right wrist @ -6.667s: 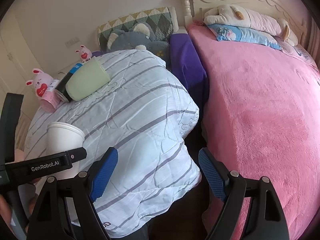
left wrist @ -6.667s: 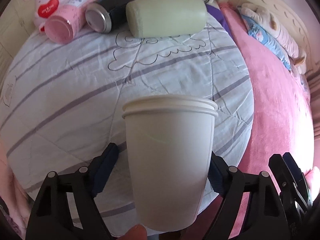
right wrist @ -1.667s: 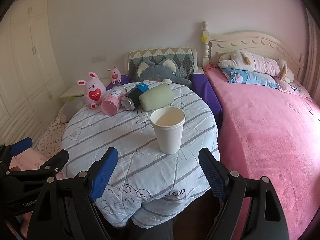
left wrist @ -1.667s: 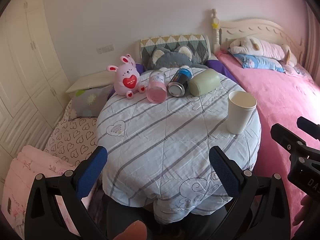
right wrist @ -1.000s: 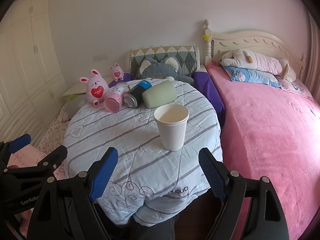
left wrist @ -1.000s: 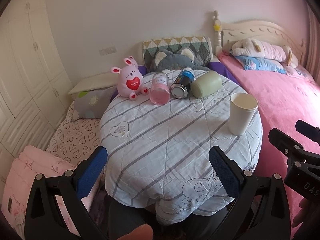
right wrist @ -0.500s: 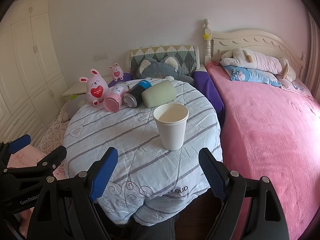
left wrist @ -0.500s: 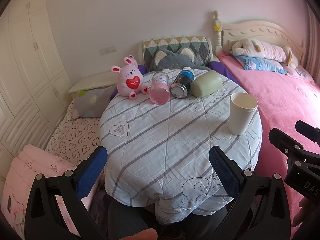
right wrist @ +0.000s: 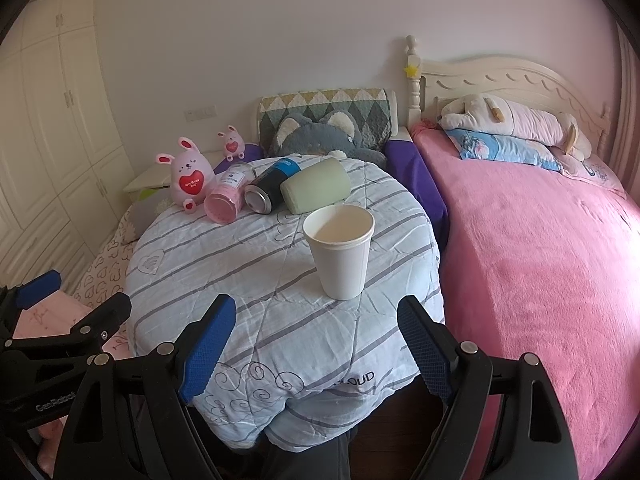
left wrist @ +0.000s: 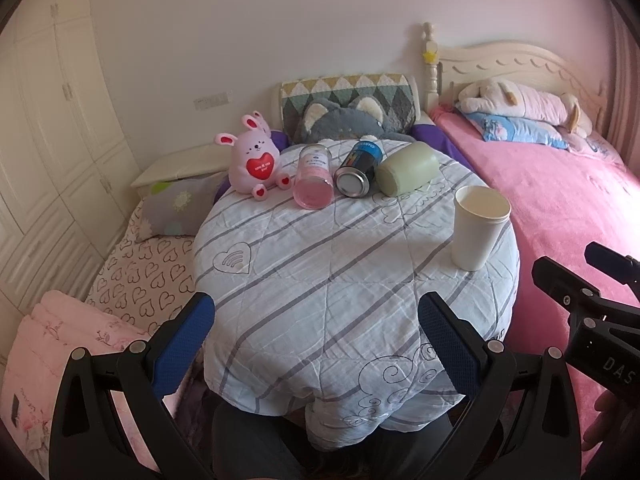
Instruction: Flip cup upright
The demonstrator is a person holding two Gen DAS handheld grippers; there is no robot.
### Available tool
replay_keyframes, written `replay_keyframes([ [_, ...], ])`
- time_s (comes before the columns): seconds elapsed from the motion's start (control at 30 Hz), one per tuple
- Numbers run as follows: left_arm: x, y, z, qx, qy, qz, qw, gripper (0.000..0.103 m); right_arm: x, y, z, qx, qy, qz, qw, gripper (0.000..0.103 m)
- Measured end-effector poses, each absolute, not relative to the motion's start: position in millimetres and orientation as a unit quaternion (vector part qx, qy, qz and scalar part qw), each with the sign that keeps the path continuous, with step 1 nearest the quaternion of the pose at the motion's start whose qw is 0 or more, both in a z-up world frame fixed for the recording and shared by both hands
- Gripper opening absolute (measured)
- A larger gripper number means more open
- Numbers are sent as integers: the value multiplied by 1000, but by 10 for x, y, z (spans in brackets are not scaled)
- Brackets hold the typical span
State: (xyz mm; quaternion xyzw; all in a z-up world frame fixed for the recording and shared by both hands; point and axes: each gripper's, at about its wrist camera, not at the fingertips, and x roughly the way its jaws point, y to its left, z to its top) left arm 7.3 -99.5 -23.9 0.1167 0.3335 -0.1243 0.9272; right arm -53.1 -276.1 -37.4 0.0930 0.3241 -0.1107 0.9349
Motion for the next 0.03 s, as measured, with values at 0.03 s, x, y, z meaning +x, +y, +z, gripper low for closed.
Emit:
replay_keyframes([
  [0.03,71,-996,-238,116,334,-124,927,103,-530,-2762,-381,93,325,-111,935,84],
])
